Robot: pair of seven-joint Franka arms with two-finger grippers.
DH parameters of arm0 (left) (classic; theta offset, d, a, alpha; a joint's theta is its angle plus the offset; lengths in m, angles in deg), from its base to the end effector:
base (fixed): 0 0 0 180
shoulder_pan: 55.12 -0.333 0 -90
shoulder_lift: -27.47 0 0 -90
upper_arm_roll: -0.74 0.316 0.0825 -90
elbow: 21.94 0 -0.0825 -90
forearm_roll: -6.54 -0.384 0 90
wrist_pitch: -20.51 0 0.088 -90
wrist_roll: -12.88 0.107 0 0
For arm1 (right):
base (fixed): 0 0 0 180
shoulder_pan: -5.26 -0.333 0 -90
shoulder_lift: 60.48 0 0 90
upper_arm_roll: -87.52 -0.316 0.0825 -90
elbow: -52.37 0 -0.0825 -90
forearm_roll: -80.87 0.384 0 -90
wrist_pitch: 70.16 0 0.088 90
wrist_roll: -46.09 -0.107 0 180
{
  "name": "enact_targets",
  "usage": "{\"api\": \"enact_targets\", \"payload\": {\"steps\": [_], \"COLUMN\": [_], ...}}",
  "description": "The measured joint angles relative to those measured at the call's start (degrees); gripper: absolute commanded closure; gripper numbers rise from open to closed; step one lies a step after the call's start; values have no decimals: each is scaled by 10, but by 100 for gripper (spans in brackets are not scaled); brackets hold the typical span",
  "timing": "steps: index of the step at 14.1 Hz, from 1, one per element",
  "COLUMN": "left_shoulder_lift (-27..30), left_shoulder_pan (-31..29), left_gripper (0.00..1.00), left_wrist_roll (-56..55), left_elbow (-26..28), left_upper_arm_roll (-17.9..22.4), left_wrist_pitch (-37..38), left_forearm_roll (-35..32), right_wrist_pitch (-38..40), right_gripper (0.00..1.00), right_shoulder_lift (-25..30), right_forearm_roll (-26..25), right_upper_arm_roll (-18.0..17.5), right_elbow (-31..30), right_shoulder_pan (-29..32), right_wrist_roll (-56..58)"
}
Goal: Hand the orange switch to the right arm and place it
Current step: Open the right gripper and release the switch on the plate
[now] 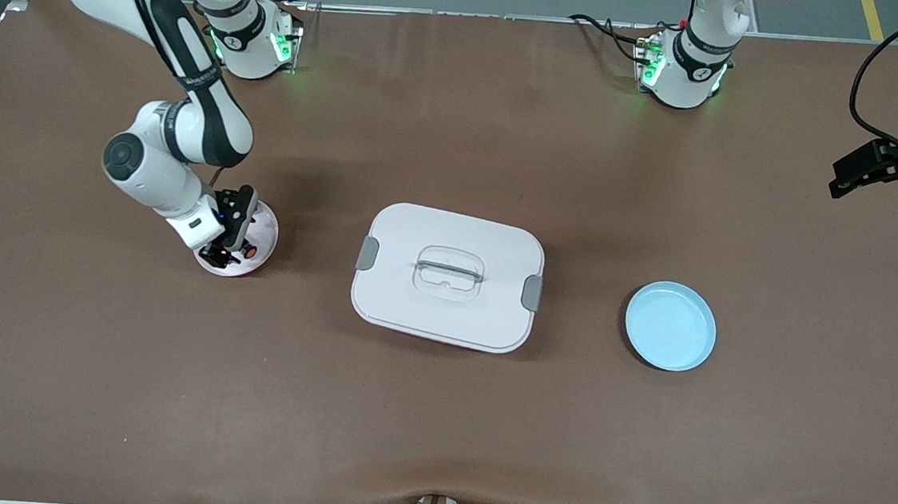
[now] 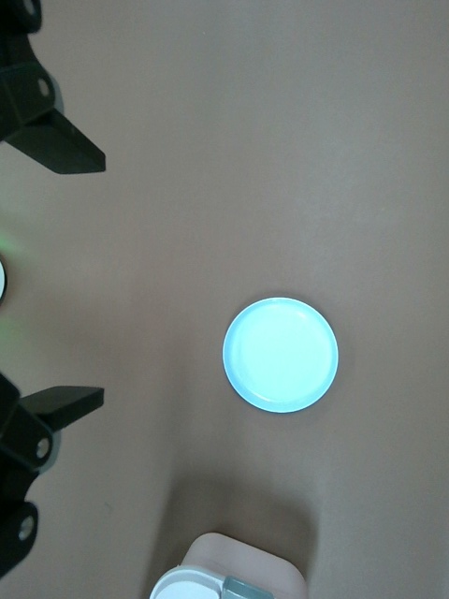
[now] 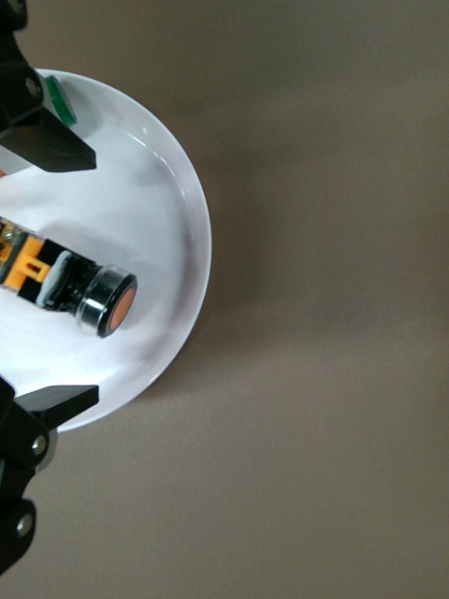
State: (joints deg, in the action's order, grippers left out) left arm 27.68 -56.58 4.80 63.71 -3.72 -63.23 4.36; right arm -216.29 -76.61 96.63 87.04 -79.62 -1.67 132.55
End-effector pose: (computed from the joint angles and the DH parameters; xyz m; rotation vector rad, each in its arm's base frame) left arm 0.5418 -0.0241 0.6526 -3.0972 -0.1430 0.0401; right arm 0.5198 0.0640 0.2209 -2.2890 -1.9408 -0.1046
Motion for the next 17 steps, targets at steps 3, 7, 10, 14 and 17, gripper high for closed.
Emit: {"api": "enact_targets", "payload": {"steps": [3,7,10,14,17], "left_shoulder_lift": [0,0,0,1,3], "left_shoulder_pan": [0,0,0,1,0], "left_gripper": [0,0,0,0,0], "left_wrist_roll": [0,0,0,0,0], "left_elbow": [0,0,0,0,2], "left_upper_arm_roll": [0,0,0,-11,-12], "left_wrist_pitch": [0,0,0,0,0], "left_forearm_roll": [0,0,0,0,0], "right_wrist_pitch": [114,250,363,497,576], "right_gripper": [0,0,0,0,0], "right_shoulder_lift": [8,17,25,27,27], "right_forearm_roll": [-1,-83,-139,-212,-223], "right_upper_arm_roll": [7,28,33,33,33], "right_elbow": [60,170,263,378,446], "right_shoulder_pan": [10,14,21,23,23], "right_wrist_roll": [-38,-70,-138,-252,-334]}}
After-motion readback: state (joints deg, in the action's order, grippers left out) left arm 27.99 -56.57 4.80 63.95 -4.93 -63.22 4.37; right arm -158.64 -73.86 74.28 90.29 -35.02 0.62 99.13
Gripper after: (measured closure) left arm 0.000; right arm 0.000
